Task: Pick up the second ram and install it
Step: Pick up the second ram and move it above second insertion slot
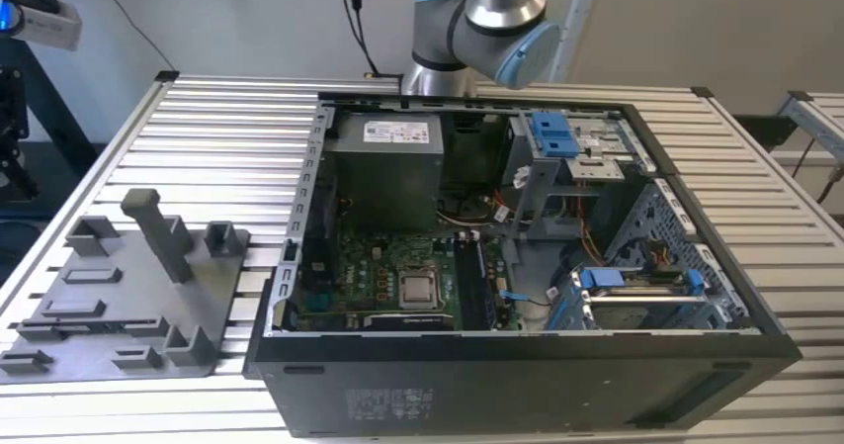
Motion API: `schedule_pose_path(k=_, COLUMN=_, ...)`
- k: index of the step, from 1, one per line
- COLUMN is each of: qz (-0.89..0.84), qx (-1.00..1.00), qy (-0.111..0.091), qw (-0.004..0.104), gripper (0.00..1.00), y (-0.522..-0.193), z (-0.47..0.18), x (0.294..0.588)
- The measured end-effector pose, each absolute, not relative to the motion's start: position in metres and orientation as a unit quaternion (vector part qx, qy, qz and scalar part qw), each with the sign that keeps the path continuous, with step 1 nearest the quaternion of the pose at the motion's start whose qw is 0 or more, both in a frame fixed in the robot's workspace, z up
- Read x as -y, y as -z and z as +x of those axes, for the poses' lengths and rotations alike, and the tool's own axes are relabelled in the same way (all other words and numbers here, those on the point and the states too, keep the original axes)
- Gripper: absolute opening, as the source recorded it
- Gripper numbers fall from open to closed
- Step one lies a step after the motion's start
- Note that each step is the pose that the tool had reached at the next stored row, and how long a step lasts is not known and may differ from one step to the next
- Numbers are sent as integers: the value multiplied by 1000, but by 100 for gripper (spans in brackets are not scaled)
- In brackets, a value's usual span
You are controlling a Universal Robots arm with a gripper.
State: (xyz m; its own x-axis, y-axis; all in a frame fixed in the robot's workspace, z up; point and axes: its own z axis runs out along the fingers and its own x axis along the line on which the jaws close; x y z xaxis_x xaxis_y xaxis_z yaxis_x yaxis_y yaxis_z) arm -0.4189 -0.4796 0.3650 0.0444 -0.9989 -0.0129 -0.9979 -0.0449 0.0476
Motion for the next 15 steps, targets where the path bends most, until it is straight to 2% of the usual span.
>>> schedule_pose_path(k=1, qz=723, qx=691, qy=21, qw=13, gripper=12, y=-365, z=-419, x=480)
schedule_pose_path(k=4, qz=723, qx=691, qy=21, qw=13, gripper=30, y=-365, z=-419, x=480)
schedule_pose_path(k=5, qz=723, qx=691, qy=21, qw=13, gripper=30, y=-365, z=-419, x=480)
schedule_pose_path(k=6, qz=722, qx=691, qy=21, qw=13, gripper=36, y=-365, z=-419, x=480)
schedule_pose_path(k=15, qz=723, qx=691, qy=21, qw=13, gripper=36, y=-364, z=-419, x=480)
